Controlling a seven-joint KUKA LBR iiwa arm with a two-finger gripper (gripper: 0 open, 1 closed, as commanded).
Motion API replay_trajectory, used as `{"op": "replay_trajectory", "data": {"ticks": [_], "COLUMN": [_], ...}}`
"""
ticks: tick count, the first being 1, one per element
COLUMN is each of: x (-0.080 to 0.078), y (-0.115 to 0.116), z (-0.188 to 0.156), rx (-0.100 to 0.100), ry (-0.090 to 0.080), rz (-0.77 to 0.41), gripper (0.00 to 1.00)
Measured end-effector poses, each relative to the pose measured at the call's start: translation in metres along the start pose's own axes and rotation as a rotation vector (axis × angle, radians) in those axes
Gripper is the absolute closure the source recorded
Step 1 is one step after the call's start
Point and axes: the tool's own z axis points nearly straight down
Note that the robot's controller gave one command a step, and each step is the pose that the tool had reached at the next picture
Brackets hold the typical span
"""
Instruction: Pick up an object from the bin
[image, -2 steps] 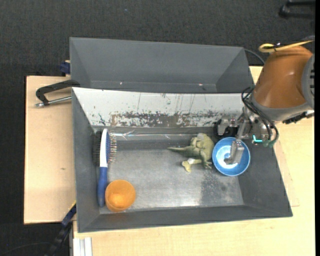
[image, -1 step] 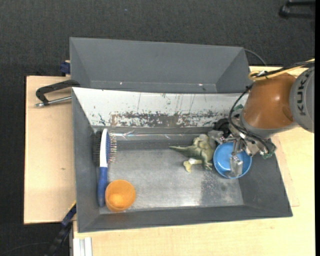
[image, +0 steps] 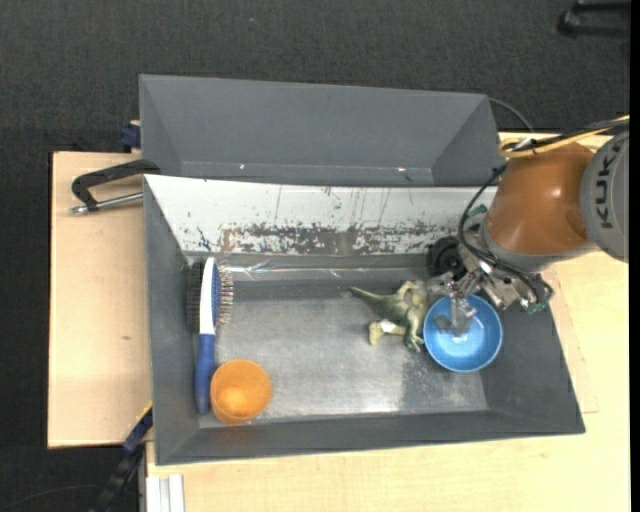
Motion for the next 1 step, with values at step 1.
{"op": "replay_trajectory", "data": {"ticks": [1], "x": [-0.021], "y": [0.0033], "z": [-0.1328], "rx": [-0.004], "ry": [0.006], "rz": [-0.026], "gripper": [1.0]}}
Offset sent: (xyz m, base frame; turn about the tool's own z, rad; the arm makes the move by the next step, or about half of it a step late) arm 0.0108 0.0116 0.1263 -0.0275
